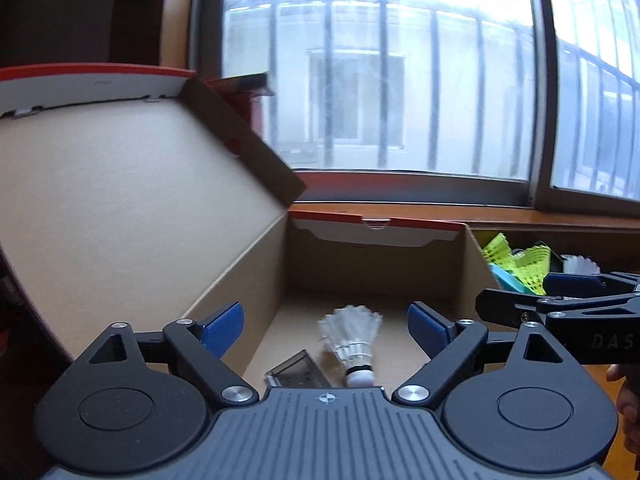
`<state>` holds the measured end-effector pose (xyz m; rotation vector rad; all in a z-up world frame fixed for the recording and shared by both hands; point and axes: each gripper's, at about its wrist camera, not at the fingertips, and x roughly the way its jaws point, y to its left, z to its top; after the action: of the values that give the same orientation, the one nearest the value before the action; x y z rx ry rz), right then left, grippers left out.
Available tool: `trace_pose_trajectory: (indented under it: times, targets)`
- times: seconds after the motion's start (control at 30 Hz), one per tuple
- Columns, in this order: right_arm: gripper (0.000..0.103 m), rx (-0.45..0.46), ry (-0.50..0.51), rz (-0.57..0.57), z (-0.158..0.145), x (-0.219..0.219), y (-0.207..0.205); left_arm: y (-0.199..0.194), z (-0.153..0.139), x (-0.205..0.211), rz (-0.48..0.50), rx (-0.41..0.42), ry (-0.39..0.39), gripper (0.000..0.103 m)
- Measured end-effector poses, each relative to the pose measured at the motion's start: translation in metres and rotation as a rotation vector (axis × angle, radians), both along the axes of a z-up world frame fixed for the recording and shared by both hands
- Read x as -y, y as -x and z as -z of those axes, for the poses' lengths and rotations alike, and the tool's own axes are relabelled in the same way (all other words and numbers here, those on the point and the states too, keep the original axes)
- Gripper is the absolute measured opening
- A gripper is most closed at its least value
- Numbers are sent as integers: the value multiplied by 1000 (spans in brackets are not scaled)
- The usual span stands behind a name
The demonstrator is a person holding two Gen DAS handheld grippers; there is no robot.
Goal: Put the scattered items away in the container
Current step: 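Open left gripper to drop the clear case while right gripper releases the black tray into the box, then move both grippers back from the box to the cluttered items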
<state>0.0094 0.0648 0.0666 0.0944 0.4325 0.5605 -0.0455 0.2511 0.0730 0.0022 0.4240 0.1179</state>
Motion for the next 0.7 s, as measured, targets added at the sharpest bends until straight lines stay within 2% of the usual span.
trace_pose_trajectory:
  times: [0.43, 0.7]
  targets:
    - [99, -30, 4, 187, 12, 67, 14, -11, -5, 58, 171, 43, -44, 98]
    - [99, -60, 4, 238, 23, 111, 7, -21, -15, 106, 255, 58, -64, 101]
